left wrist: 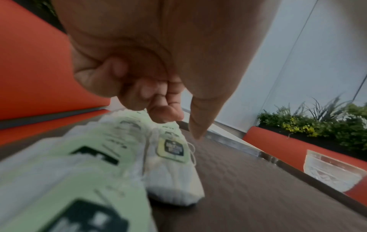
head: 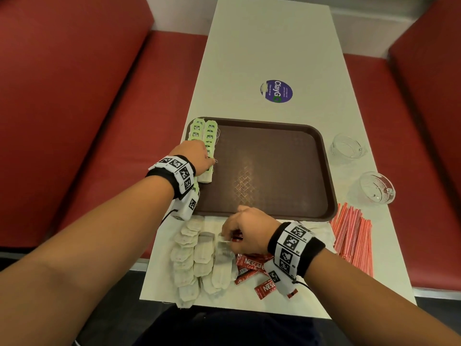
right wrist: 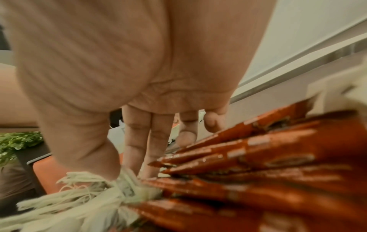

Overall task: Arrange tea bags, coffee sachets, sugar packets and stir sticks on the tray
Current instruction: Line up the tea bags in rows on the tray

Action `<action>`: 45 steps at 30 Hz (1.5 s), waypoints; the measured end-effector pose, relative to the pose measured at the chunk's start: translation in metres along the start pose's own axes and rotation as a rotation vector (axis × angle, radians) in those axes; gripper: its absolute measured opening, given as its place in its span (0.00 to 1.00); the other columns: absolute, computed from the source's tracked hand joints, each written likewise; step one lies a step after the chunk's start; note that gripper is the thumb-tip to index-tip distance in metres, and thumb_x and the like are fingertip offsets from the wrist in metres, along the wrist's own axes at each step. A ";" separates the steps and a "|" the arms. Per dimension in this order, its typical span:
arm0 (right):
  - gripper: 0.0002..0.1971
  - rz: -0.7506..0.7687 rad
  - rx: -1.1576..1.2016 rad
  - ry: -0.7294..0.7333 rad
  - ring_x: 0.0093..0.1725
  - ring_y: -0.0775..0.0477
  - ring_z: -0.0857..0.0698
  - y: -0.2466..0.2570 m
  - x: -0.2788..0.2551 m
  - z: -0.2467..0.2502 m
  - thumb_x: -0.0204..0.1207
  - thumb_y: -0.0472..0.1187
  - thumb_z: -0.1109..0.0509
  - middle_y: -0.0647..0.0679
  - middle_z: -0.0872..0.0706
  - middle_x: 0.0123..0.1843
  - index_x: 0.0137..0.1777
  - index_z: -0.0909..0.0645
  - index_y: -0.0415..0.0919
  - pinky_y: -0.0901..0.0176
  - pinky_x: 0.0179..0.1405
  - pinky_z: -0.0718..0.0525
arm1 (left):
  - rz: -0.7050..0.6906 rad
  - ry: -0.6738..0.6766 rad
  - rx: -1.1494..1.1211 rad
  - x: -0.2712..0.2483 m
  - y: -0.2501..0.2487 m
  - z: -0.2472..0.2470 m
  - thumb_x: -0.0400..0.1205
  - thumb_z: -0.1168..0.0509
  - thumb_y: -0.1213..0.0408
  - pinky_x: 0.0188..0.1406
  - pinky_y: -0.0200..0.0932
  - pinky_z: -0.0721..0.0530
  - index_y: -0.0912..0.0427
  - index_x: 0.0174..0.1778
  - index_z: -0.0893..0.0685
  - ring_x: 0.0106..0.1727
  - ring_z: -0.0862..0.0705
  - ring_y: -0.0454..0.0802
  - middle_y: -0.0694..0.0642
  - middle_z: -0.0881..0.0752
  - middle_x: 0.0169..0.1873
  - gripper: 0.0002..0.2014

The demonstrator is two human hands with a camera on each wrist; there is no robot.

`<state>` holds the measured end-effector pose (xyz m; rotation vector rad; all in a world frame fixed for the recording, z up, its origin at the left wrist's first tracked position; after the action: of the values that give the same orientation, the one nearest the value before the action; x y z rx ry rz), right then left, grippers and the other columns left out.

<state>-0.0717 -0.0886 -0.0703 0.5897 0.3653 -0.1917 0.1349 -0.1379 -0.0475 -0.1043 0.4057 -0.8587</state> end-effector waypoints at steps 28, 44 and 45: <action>0.05 -0.038 0.205 -0.267 0.30 0.55 0.24 -0.002 0.000 0.043 0.76 0.47 0.30 0.58 0.24 0.30 0.44 0.24 0.51 0.50 0.36 0.18 | 0.061 0.089 0.101 -0.061 0.036 -0.028 0.76 0.31 0.45 0.43 0.46 0.16 0.54 0.49 0.20 0.44 0.18 0.57 0.55 0.15 0.48 0.17; 0.10 -0.032 0.339 -0.412 0.27 0.56 0.21 -0.004 -0.005 0.064 0.79 0.42 0.25 0.58 0.16 0.30 0.52 0.25 0.49 0.59 0.34 0.20 | -0.516 0.101 -0.319 -0.122 -0.036 -0.003 0.80 0.27 0.51 0.38 0.38 0.22 0.47 0.44 0.13 0.38 0.19 0.40 0.43 0.15 0.35 0.05; 0.13 -0.030 0.342 -0.417 0.27 0.55 0.23 -0.004 -0.005 0.065 0.78 0.42 0.24 0.59 0.17 0.29 0.53 0.26 0.49 0.60 0.33 0.22 | -0.517 0.088 -0.338 -0.123 -0.036 -0.003 0.81 0.28 0.52 0.38 0.40 0.21 0.46 0.43 0.14 0.37 0.19 0.42 0.44 0.15 0.34 0.04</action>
<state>-0.0590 -0.1290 -0.0200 0.8608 -0.0670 -0.4029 0.0365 -0.0689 -0.0034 -0.5013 0.6189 -1.3003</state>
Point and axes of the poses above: each hand's wrist, its own x-axis towards the middle knuckle, its own z-axis out of the back of the hand, y = z × x, the point moved 10 cm from there along x, towards the middle knuckle
